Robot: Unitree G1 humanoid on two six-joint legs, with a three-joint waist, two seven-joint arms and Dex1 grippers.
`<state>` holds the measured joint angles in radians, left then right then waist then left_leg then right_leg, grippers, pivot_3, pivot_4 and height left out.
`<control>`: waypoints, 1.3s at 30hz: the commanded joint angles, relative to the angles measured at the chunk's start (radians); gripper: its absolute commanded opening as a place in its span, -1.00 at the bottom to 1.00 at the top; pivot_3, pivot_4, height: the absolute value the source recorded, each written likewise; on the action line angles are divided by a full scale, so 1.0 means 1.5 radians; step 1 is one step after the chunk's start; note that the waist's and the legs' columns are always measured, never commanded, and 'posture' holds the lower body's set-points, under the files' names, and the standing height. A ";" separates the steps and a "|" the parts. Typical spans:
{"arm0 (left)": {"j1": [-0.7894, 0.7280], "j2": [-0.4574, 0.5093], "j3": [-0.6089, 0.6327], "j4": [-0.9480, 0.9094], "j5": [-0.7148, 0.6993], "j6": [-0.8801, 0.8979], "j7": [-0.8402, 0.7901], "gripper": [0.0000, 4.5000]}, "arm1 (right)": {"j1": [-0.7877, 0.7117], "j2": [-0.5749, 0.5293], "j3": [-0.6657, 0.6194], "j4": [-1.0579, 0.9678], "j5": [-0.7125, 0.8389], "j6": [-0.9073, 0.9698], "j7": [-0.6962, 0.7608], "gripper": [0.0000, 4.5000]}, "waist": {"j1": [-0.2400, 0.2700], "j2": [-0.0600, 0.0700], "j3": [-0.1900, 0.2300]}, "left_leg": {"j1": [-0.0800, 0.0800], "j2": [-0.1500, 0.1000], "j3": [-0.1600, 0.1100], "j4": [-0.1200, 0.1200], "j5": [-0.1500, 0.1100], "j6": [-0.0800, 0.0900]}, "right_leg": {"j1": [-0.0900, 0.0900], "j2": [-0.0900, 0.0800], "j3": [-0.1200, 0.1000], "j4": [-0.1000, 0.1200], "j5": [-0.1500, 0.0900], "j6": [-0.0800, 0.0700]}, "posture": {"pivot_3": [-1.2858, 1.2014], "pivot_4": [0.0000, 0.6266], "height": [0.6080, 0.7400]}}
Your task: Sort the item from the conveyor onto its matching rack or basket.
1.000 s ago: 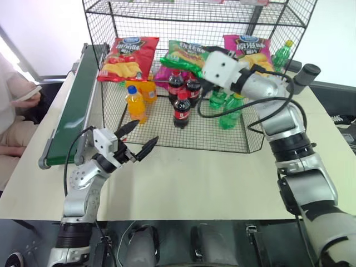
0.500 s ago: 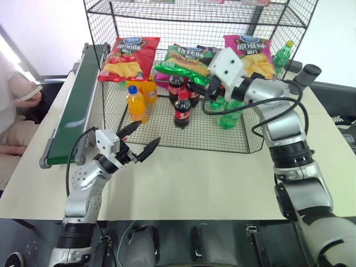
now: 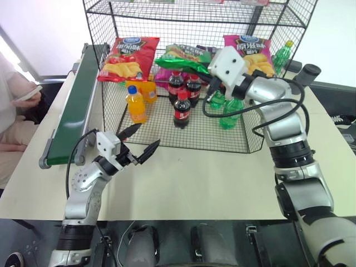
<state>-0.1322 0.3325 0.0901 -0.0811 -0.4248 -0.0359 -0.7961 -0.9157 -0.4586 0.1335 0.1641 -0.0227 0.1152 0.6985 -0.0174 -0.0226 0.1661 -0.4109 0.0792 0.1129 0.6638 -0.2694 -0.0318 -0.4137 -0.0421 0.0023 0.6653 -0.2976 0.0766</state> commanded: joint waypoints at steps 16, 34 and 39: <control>0.001 -0.005 -0.006 -0.032 0.000 -0.013 0.005 1.00 | -0.071 -0.016 0.058 0.168 -0.179 -0.216 -0.127 -0.83 | -0.001 0.000 0.000 | 0.000 0.000 0.001 0.000 0.000 0.000 | 0.000 0.000 0.000 0.000 0.000 0.000 | 0.03 -0.52 1.00; -0.001 -0.006 -0.011 -0.032 -0.003 -0.011 0.005 1.00 | -0.020 0.024 -0.038 0.034 0.055 -0.001 0.004 0.75 | 0.000 0.000 0.000 | 0.000 0.000 0.000 0.000 0.000 0.000 | 0.000 0.000 0.000 0.000 0.000 0.000 | 0.03 -0.52 1.00; 0.000 -0.006 -0.013 -0.033 -0.003 -0.011 0.005 1.00 | -0.012 0.021 -0.048 0.022 0.077 0.020 0.013 0.75 | 0.000 0.000 0.000 | 0.000 0.000 0.000 0.000 0.000 0.000 | 0.000 0.000 0.000 0.000 0.000 0.000 | 0.03 -0.52 1.00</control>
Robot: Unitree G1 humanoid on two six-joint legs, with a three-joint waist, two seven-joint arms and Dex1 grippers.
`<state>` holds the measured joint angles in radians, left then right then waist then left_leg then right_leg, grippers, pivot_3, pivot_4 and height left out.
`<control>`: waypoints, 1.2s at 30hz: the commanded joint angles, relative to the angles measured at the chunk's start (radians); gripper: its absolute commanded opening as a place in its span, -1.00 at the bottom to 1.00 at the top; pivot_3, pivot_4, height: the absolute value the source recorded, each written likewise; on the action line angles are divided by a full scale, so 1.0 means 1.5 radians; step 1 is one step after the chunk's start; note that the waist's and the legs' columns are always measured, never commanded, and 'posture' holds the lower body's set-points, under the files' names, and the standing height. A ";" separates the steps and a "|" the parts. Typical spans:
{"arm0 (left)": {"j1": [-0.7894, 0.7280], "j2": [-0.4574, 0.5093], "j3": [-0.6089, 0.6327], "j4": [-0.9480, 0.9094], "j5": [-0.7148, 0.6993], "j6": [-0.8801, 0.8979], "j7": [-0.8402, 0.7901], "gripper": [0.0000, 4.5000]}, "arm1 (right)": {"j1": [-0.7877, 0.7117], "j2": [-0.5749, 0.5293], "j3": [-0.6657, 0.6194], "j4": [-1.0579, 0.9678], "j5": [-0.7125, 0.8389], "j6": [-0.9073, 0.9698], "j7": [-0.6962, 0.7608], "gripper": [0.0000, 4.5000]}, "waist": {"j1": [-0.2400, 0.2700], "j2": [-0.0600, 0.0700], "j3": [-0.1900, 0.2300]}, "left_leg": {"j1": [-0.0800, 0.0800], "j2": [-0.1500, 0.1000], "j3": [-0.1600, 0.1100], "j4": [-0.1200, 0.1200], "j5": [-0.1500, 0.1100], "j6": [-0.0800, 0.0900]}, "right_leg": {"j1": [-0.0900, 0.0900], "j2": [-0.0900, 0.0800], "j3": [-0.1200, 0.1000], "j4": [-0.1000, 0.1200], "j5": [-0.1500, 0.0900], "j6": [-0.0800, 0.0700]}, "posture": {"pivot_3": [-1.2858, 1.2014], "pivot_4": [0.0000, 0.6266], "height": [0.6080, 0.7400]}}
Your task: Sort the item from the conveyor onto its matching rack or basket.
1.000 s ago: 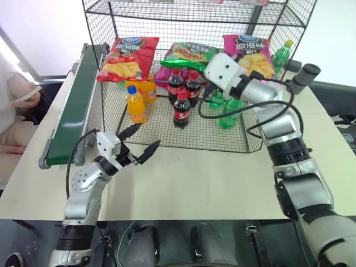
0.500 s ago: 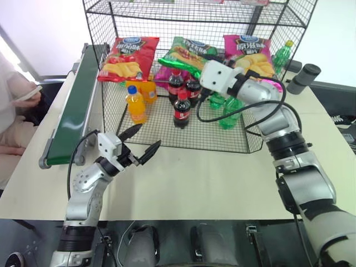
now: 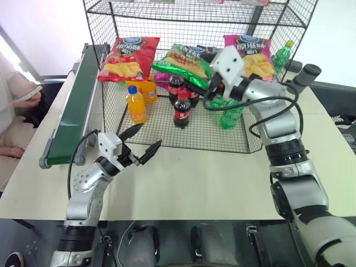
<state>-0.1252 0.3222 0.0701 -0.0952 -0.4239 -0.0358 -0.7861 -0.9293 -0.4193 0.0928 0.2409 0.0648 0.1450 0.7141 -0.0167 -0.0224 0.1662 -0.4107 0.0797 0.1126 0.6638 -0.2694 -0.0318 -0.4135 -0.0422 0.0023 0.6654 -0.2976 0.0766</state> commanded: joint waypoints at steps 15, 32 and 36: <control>0.001 0.005 -0.001 -0.029 -0.003 -0.013 -0.003 1.00 | -0.002 0.005 -0.027 -0.048 0.035 -0.019 0.000 0.35 | 0.000 0.000 0.000 | 0.000 0.000 0.000 0.000 0.000 0.000 | 0.000 0.000 0.000 0.000 0.000 0.000 | 0.03 -0.52 1.00; 0.005 0.001 -0.011 -0.037 -0.002 -0.012 -0.003 1.00 | -0.038 0.004 -0.009 0.035 -0.025 -0.088 -0.057 -0.98 | 0.000 0.000 0.000 | 0.000 0.000 0.000 0.000 0.000 0.000 | 0.000 0.000 0.000 0.000 0.000 0.000 | 0.03 -0.52 1.00; 0.007 0.000 -0.015 -0.037 0.001 -0.013 -0.003 1.00 | -0.060 0.000 0.032 0.114 -0.102 -0.175 -0.085 -0.98 | -0.002 0.000 0.000 | 0.000 0.000 0.000 0.000 0.000 0.000 | 0.000 0.000 0.000 0.000 0.000 0.000 | 0.03 -0.52 1.00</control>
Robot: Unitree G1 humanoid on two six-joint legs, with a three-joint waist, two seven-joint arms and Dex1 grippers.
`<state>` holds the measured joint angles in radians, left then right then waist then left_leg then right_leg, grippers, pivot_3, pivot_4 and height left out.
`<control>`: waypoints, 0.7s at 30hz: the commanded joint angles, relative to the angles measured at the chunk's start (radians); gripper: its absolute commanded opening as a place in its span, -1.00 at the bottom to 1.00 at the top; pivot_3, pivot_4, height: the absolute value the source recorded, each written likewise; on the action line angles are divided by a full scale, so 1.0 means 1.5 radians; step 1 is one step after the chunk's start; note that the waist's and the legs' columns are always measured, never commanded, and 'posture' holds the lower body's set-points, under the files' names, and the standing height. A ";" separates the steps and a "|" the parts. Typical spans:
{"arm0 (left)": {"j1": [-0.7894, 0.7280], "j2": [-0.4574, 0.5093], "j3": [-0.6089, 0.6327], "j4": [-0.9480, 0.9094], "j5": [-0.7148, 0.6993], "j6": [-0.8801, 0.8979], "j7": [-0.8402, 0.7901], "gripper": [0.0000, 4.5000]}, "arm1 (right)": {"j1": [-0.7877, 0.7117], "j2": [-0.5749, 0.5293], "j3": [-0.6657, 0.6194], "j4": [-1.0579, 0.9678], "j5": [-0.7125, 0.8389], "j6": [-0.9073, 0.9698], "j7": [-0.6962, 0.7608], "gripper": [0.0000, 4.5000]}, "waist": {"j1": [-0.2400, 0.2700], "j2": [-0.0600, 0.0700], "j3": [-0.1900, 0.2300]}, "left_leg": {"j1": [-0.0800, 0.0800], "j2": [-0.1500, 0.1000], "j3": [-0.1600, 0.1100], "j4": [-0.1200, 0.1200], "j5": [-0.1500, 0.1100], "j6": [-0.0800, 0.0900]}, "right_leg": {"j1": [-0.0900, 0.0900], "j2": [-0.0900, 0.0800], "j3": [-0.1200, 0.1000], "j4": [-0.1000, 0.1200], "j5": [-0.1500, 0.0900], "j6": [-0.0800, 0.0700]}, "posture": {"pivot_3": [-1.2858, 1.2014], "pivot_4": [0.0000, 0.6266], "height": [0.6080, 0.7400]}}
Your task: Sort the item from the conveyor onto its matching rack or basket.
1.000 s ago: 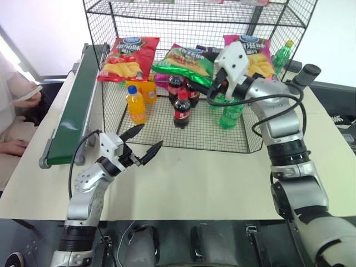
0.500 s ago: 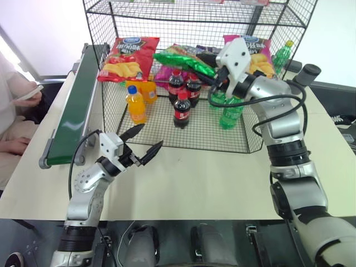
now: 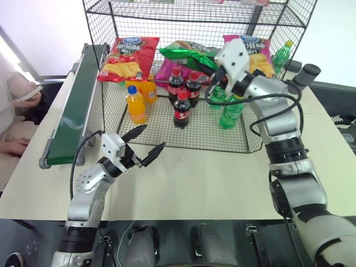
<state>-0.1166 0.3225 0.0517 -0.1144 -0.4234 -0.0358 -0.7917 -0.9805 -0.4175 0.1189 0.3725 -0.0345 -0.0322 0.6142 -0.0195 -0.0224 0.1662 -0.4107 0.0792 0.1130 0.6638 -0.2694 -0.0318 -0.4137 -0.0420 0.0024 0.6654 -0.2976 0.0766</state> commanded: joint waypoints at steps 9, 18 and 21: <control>0.004 0.002 -0.002 -0.030 -0.001 -0.010 0.005 1.00 | -0.052 -0.015 0.031 0.148 -0.077 -0.206 -0.015 -0.50 | 0.000 0.000 0.000 | 0.000 0.000 0.001 0.000 0.000 0.000 | 0.000 0.000 0.000 0.000 0.000 0.000 | 0.03 -0.52 1.00; 0.007 0.001 -0.002 -0.033 -0.004 -0.005 0.008 1.00 | -0.024 0.004 -0.045 0.046 0.134 -0.010 0.153 0.48 | 0.001 0.000 0.000 | 0.000 0.001 0.000 0.000 0.000 0.000 | 0.000 0.000 0.000 0.000 0.000 0.000 | 0.03 -0.52 1.00; 0.009 0.000 -0.004 -0.032 -0.002 -0.007 0.007 1.00 | -0.015 0.002 -0.051 0.025 0.143 0.016 0.153 0.48 | 0.001 0.000 0.000 | 0.000 0.001 -0.001 0.000 0.000 0.000 | 0.000 0.000 0.000 0.000 0.000 0.000 | 0.03 -0.52 1.00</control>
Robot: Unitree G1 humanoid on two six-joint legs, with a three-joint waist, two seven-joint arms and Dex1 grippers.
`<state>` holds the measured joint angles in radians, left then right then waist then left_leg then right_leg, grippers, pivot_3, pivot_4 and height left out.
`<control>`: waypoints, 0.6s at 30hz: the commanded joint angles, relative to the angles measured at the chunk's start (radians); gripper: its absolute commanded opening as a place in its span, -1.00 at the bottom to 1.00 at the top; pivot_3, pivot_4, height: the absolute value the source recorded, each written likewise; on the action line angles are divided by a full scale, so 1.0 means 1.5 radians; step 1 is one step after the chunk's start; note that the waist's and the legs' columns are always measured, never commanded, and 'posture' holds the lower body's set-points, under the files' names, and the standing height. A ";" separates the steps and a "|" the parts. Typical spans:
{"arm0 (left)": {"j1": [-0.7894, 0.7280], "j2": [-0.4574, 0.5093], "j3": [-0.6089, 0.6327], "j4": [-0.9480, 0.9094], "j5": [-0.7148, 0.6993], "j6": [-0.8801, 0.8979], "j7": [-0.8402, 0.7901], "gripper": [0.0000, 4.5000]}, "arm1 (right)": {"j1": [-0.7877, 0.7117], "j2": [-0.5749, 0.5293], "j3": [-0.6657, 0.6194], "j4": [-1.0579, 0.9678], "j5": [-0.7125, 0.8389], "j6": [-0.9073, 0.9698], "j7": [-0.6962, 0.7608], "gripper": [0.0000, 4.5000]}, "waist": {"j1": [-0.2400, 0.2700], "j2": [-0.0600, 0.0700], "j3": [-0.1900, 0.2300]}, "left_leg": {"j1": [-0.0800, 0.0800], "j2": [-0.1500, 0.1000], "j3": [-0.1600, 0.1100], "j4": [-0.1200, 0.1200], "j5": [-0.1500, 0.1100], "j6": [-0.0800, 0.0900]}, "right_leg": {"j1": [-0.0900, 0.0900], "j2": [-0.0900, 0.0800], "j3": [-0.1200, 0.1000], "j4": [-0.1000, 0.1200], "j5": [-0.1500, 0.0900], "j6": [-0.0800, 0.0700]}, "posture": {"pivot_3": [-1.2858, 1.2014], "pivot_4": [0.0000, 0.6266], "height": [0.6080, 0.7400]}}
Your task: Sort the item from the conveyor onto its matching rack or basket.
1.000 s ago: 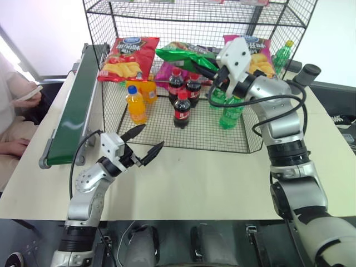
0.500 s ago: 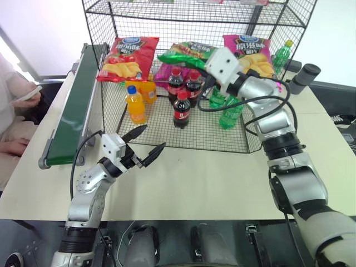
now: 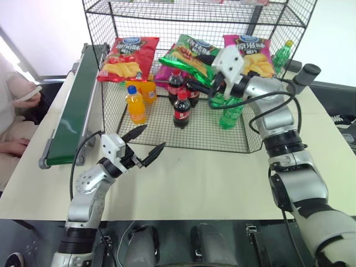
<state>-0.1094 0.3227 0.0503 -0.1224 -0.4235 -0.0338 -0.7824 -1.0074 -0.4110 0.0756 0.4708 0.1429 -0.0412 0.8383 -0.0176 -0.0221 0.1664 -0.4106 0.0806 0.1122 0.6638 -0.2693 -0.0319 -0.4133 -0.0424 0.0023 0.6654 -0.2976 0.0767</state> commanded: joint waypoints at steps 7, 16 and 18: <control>0.005 0.001 -0.003 -0.033 -0.001 -0.007 0.004 1.00 | 0.038 -0.023 -0.026 -0.125 0.031 0.060 0.017 0.48 | 0.000 0.000 0.000 | 0.000 0.000 0.000 0.000 0.000 0.000 | 0.000 0.000 0.000 0.000 0.000 0.000 | 0.03 -0.52 1.00; 0.009 0.004 0.001 -0.022 0.001 -0.014 0.004 1.00 | 0.102 -0.076 0.002 -0.262 -0.099 0.051 -0.093 0.48 | -0.002 0.000 0.000 | 0.000 -0.001 -0.001 0.000 0.000 0.000 | 0.000 0.000 0.000 0.000 0.000 0.000 | 0.03 -0.52 1.00; 0.004 0.001 -0.003 -0.017 0.002 -0.015 0.003 1.00 | 0.090 -0.070 0.024 -0.254 -0.149 0.055 -0.127 0.48 | -0.004 0.000 0.000 | 0.001 -0.001 0.000 0.000 0.000 0.000 | 0.000 0.000 0.000 0.000 0.000 0.000 | 0.03 -0.52 1.00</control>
<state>-0.0930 0.3233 0.0489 -0.1325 -0.4225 -0.0345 -0.7776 -0.8359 -0.5248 0.0931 0.1208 -0.0253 0.0530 0.6964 -0.0232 -0.0216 0.1662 -0.4093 0.0795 0.1114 0.6637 -0.2694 -0.0318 -0.4131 -0.0415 0.0027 0.6661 -0.2976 0.0765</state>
